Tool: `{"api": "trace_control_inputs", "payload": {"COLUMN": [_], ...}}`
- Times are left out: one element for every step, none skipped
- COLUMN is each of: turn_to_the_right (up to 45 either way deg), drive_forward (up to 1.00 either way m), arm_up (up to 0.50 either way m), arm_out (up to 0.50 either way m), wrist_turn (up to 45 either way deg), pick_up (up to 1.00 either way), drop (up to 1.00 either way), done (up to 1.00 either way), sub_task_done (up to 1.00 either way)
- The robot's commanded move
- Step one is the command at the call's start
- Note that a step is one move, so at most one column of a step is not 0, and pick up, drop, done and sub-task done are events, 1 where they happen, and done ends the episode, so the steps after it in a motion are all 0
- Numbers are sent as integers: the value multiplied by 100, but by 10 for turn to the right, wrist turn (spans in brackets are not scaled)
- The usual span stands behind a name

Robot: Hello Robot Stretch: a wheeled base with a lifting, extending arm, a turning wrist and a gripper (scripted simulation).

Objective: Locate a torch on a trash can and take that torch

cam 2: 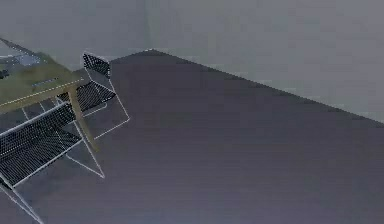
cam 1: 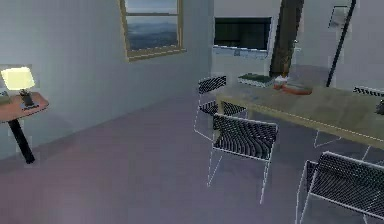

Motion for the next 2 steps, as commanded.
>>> {"api": "trace_control_inputs", "payload": {"turn_to_the_right": [-240, 0], "drive_forward": [0, 100], "arm_up": [0, 0], "arm_out": [0, 0], "wrist_turn": [0, 0], "pick_up": [0, 0], "drop": [0, 0], "done": [0, 0], "sub_task_done": [0, 0]}}
